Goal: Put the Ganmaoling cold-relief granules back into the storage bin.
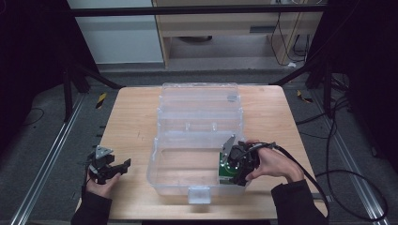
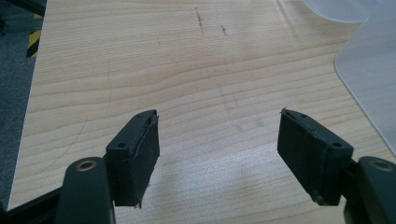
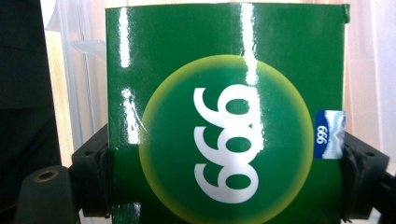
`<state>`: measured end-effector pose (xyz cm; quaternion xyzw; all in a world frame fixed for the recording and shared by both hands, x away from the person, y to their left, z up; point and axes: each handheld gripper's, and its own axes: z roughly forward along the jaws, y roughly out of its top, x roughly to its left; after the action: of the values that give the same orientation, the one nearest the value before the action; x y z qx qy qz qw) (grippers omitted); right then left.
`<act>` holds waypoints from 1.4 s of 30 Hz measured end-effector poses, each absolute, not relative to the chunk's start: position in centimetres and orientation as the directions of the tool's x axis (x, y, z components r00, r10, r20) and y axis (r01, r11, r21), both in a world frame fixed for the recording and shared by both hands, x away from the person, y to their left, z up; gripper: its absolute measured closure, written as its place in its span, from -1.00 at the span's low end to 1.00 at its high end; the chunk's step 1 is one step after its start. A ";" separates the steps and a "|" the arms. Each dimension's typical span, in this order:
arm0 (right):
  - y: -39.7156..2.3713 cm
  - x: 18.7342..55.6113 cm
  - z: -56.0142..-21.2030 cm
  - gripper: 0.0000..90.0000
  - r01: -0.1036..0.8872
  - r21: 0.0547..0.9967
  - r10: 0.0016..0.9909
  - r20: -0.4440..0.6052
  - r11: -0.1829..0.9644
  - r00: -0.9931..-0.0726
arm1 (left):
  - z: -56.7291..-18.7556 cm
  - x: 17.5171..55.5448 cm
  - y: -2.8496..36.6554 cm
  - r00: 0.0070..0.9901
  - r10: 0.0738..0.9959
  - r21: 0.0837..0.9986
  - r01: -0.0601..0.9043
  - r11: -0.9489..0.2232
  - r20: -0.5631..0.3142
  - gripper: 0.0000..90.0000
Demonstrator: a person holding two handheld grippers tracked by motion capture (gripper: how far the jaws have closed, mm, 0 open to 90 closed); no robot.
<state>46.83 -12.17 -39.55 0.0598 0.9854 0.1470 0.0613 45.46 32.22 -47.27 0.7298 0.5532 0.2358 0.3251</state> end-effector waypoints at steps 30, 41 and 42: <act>-13.2 46.6 -38.4 -0.70 0.145 0.350 0.192 -0.103 0.926 -0.976 | -47.2 45.4 32.2 0.276 0.961 0.736 0.654 -0.176 -0.016 -0.36; -17.0 46.1 -35.3 -0.86 0.242 0.541 0.381 -0.161 0.805 -0.910 | -47.2 45.4 32.3 0.273 0.962 0.736 0.654 -0.173 -0.016 -0.36; -17.5 46.0 -35.2 -0.86 0.249 0.558 0.401 -0.167 0.792 -0.901 | -47.2 45.4 32.3 0.273 0.962 0.736 0.654 -0.173 -0.016 -0.36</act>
<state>46.00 -17.45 -35.21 0.1737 0.9361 0.2721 0.1398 45.38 32.27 -47.23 0.7284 0.5547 0.2365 0.3253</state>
